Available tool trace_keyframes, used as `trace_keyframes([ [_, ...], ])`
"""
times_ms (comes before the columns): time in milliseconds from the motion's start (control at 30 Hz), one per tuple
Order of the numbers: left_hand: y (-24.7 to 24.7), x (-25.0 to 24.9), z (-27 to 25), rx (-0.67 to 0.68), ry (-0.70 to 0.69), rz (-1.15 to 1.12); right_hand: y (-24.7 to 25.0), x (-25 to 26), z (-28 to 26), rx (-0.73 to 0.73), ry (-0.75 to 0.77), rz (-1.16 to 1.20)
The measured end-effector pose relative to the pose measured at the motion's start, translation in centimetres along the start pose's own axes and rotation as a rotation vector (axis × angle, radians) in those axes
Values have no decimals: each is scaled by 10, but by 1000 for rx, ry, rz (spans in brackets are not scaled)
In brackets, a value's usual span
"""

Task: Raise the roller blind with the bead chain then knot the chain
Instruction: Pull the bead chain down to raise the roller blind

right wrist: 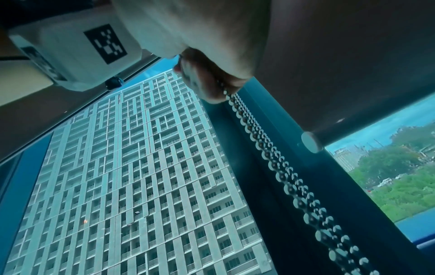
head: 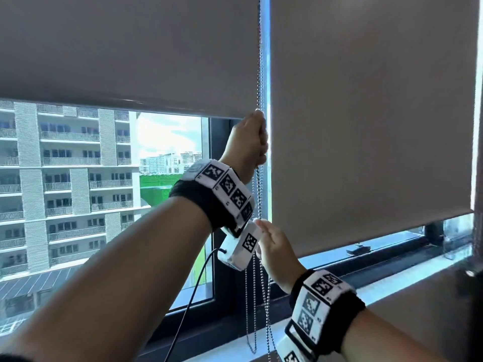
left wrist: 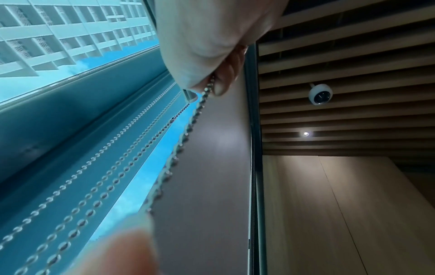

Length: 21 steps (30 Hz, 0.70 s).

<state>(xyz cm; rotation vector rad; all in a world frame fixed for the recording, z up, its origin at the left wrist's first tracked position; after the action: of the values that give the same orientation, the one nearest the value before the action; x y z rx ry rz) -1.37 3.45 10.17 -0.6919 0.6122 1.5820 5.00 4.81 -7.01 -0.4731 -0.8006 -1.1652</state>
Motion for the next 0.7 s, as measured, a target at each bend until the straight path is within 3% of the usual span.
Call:
trace_keyframes([
  [133,6,-2,-3,-4,-32,-8,1,8,3,31,-45,15],
  [267,8,8,-8,-7,-10,26,10,26,21,-36,-9,50],
  [400,12,37,-23,-35,19,62,12,49,46,-60,56,120],
  [700,21,125,-88,63,148,152,4,88,80,-15,58,194],
])
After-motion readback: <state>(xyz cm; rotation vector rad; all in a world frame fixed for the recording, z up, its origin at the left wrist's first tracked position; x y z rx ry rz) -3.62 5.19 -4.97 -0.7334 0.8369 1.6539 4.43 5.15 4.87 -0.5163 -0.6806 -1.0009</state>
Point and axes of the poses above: each hand's wrist, its own z-axis towards the middle knuckle, its own y-axis out of the back of the hand, x = y × z, the point moved 5 cm from there along z, towards the middle knuckle, and after that the axes turned 9 degrees about z, right-handed, at the moved point
